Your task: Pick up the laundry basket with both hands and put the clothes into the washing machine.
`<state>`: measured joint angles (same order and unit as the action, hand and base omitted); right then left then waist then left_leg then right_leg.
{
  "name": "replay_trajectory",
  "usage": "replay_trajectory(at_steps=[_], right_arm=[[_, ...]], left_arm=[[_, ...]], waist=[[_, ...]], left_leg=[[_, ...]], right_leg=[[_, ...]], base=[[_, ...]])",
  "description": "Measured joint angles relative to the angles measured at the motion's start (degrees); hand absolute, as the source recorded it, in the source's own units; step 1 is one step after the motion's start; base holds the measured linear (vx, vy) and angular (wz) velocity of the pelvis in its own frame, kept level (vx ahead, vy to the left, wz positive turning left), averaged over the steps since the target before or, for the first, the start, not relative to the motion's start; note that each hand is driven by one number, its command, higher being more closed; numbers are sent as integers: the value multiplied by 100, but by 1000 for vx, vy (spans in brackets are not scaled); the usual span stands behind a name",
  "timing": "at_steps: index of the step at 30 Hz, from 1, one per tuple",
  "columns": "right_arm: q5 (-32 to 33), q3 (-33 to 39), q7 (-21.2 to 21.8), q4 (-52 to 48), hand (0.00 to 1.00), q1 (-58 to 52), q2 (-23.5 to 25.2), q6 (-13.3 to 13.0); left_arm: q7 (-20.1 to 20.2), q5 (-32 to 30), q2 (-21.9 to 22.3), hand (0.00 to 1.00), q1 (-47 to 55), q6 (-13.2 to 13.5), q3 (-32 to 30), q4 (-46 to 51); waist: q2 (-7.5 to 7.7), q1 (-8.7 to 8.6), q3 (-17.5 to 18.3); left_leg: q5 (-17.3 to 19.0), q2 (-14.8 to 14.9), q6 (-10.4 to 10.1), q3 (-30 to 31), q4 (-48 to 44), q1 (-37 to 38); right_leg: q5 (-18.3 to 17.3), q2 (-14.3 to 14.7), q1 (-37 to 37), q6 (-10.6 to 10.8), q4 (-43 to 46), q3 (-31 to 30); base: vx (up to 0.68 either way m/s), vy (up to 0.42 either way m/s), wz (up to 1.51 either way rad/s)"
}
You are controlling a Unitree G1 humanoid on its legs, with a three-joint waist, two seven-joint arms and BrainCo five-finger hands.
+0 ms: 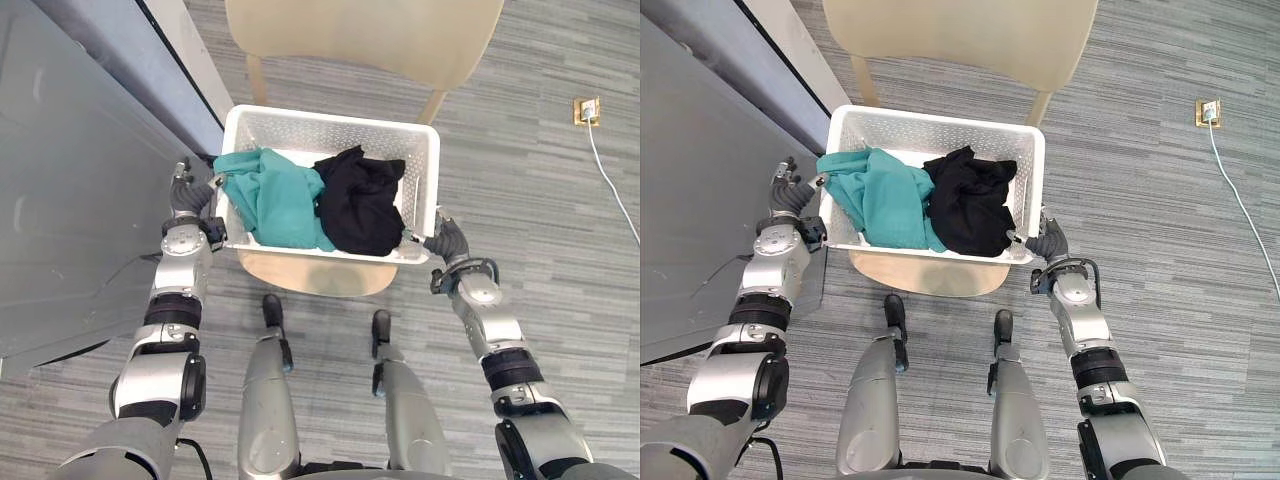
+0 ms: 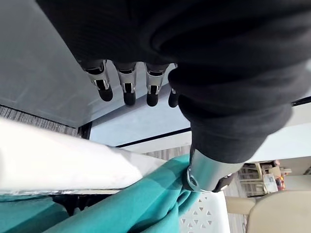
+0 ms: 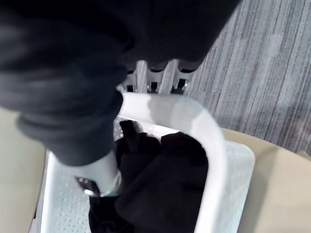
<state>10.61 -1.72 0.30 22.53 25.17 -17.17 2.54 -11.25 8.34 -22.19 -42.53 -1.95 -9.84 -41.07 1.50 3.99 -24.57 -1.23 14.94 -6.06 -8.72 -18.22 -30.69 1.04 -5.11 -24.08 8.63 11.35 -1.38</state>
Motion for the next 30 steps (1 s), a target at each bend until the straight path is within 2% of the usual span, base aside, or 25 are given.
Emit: replay_trajectory(at_steps=[6, 9, 13, 15, 18, 21, 24, 28, 30], right_arm=[[-119, 109, -14, -531, 0, -353, -174, 0], [-128, 437, -32, -1199, 0, -738, -184, -92], [-228, 1061, -49, -1812, 0, -1318, -185, -227], [-230, 1425, -119, -1928, 0, -1722, -186, -229], [-253, 1844, -137, -1970, 0, -2439, -85, -253], [-405, 2154, -115, -1979, 0, -2904, 248, -316], [-453, 2158, 4, -1972, 0, -3445, 606, -376], [-505, 2094, 117, -1772, 0, -4007, 1096, -376], [-591, 2018, 125, -1075, 0, -4273, 1272, -354]], left_arm=[[-3, 3, -11, 0, 33, 2, -112, 127], [-6, 8, -14, 0, 383, 21, -112, 843], [-13, 101, -33, 0, 1385, 274, -240, 2069], [-23, 143, 152, 0, 2053, 386, -441, 2534], [-32, 228, 575, 0, 3050, 501, -778, 2830], [17, 208, 993, 0, 3819, 494, -955, 2826], [126, 159, 1378, 0, 4424, 496, -1085, 2674], [251, 43, 1776, 0, 4816, 475, -1115, 1655], [407, -4, 2231, 0, 5101, 443, -1122, 724]], waist=[[0, 0, 0], [17, -8, 8], [36, -14, 19], [49, -16, 31], [75, -22, 339], [65, -42, 479], [65, -126, 836], [33, -178, 1117], [-16, -184, 1439]], left_leg=[[-15, -3, -4, -4, 29, 46], [-15, -6, -4, 2, 36, 101], [-14, -39, -5, 9, 65, 254], [-13, -122, -4, 25, 164, 478], [-4, -225, -6, 22, 240, 561], [-4, -321, -4, -7, 375, 889], [35, -411, 11, -53, 483, 1207], [153, -481, 13, -118, 547, 1793], [235, -515, -24, -165, 629, 2123]], right_leg=[[-20, 0, 29, -24, 58, 32], [-38, -4, 87, -31, 68, 67], [-198, -27, 133, -59, 284, 88], [-335, -98, 272, -67, 407, 123], [-458, -126, 286, -75, 491, 135], [-544, -202, 524, -56, 515, 126], [-685, -304, 763, -31, 567, 126], [-894, -383, 1236, -24, 704, 107], [-1038, -427, 1451, -40, 772, 91]], base=[[0, -1, 1], [6, -6, 4], [17, -19, 6], [22, -16, 16], [48, -8, 8], [65, 4, 3], [55, 8, 6], [25, 1, 1], [0, 0, 0]])
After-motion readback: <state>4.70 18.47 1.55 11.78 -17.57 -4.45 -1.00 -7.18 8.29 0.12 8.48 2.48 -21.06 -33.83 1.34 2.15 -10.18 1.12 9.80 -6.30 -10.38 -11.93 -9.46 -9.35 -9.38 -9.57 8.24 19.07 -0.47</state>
